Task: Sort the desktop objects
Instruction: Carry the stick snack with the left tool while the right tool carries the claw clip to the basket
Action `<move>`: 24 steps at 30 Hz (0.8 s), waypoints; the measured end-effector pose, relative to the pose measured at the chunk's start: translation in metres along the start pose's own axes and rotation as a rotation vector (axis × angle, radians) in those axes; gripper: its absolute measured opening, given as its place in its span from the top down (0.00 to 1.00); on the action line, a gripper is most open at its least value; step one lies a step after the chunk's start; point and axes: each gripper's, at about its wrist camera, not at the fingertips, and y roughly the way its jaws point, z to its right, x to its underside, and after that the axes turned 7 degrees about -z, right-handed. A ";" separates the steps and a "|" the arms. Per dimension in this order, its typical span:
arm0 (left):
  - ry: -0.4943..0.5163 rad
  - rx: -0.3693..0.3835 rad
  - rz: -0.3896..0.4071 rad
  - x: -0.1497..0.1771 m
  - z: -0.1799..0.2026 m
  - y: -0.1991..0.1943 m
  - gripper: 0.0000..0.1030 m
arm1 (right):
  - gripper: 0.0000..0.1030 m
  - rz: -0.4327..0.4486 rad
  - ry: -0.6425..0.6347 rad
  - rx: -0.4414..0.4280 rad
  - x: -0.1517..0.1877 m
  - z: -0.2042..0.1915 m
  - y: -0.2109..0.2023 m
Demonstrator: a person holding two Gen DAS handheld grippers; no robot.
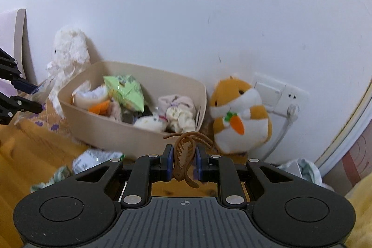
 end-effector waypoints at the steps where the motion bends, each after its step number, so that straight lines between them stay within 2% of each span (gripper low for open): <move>1: -0.003 0.002 0.011 -0.003 -0.001 -0.001 0.75 | 0.82 0.006 -0.001 -0.002 -0.003 -0.001 0.001; 7: -0.006 -0.009 0.051 -0.021 -0.005 -0.004 0.75 | 0.82 0.032 -0.030 -0.005 -0.024 -0.007 0.009; 14: -0.069 -0.035 0.068 -0.043 -0.020 0.008 0.75 | 0.82 0.075 -0.052 -0.001 -0.052 -0.016 0.026; 24: -0.206 -0.101 0.030 -0.062 -0.037 0.043 0.75 | 0.82 0.091 -0.095 0.010 -0.080 -0.040 0.063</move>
